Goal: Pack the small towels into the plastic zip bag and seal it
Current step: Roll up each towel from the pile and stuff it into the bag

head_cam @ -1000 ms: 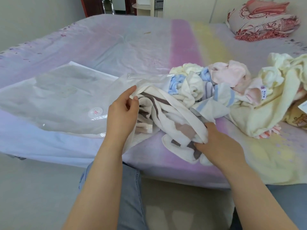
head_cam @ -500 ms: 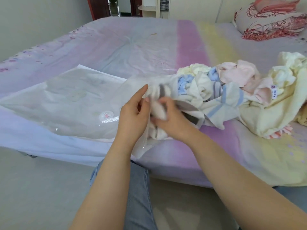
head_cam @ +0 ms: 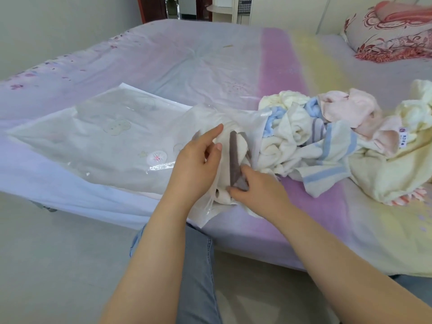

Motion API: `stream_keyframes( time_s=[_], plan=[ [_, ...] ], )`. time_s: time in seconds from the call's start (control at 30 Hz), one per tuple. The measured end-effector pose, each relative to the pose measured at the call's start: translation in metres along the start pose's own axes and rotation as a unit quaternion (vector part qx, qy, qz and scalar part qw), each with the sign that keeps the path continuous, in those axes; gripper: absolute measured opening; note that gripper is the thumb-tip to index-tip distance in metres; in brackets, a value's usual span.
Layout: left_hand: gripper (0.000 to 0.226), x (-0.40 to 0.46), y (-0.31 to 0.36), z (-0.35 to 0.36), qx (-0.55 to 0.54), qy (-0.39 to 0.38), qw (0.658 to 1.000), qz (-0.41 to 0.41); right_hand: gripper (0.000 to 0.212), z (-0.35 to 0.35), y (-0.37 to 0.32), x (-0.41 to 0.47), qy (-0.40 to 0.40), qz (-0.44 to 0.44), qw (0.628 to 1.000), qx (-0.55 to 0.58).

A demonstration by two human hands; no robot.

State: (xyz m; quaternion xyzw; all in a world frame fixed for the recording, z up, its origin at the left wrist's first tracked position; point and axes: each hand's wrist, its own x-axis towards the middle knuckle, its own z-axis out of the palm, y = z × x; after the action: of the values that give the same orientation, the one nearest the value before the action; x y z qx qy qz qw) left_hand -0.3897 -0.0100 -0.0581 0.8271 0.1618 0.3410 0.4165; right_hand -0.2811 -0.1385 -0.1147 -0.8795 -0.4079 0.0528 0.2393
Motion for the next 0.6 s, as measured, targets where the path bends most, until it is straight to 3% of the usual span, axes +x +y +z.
stream_keyframes(
  time_s=[0.1,0.27,0.4,0.47,0.6],
  plan=[
    [0.037,-0.003,0.002,-0.007,-0.025,0.015,0.999,-0.011,0.027,0.003,-0.029,0.016,-0.039,-0.019,0.998,0.047],
    [0.021,0.000,0.005,-0.033,-0.105,0.062,0.992,-0.038,0.003,0.015,-0.085,0.072,-0.026,-0.088,0.984,0.150],
    [0.022,0.009,0.001,-0.048,-0.128,0.132,0.981,-0.065,0.041,0.031,-0.093,0.088,-0.195,-0.163,0.951,0.174],
    [0.021,0.009,-0.003,-0.050,-0.121,0.156,0.978,-0.065,0.048,0.038,-0.079,0.074,-0.150,-0.162,0.948,0.230],
    [0.019,0.010,-0.009,-0.033,-0.122,0.167,0.974,-0.089,0.028,0.028,-0.033,0.030,0.098,-0.115,0.951,0.270]
  ],
)
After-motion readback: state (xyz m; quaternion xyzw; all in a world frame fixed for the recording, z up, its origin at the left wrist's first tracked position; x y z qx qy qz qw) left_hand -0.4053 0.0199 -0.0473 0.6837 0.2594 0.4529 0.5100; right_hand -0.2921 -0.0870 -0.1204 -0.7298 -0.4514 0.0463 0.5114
